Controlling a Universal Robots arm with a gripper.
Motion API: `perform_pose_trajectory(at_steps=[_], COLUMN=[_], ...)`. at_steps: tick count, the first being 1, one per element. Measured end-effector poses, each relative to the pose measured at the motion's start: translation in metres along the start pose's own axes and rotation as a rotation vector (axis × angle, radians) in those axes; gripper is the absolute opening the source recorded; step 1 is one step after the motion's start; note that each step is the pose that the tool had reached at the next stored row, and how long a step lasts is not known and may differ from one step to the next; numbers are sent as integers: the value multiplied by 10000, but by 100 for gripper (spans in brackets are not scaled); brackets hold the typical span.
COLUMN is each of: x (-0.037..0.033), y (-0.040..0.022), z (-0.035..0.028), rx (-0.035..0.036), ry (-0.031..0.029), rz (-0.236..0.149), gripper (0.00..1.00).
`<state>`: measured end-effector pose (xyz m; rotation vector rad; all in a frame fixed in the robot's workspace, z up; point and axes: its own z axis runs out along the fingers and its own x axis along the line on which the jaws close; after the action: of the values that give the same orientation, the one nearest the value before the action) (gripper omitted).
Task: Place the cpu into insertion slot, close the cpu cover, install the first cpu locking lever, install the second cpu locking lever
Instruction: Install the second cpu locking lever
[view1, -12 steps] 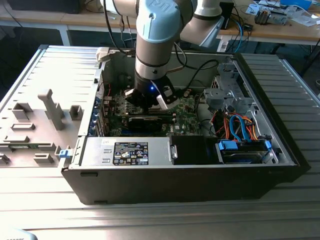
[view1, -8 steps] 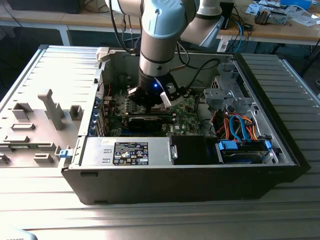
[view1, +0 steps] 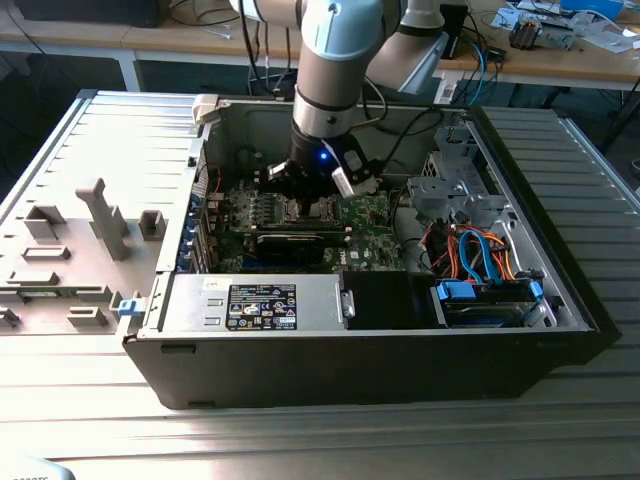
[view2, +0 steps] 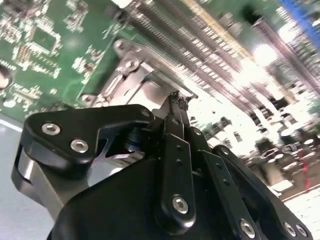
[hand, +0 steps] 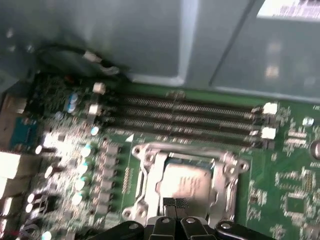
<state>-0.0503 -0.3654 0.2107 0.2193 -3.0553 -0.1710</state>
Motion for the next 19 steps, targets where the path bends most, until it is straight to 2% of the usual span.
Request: perform_pose_trajectory(at_steps=[2,3,4,5,6,7,8,13,14,19], x=[-32,-44,-47,-48,-48,-48,-48,-45,-42,-37], y=[61,97,116,124,129,130,130,138,143,155], z=[5,8,11,9,5,-1,-6,-75,-118,-222], rx=[55,180,408,570,782,897,933,941,942,947], ry=[16,37,69,91,122,137,142,143,143,144], rz=[5,16,36,49,66,76,77,81,80,80], gripper=[11,11,11,11,11,11,11,11,11,11])
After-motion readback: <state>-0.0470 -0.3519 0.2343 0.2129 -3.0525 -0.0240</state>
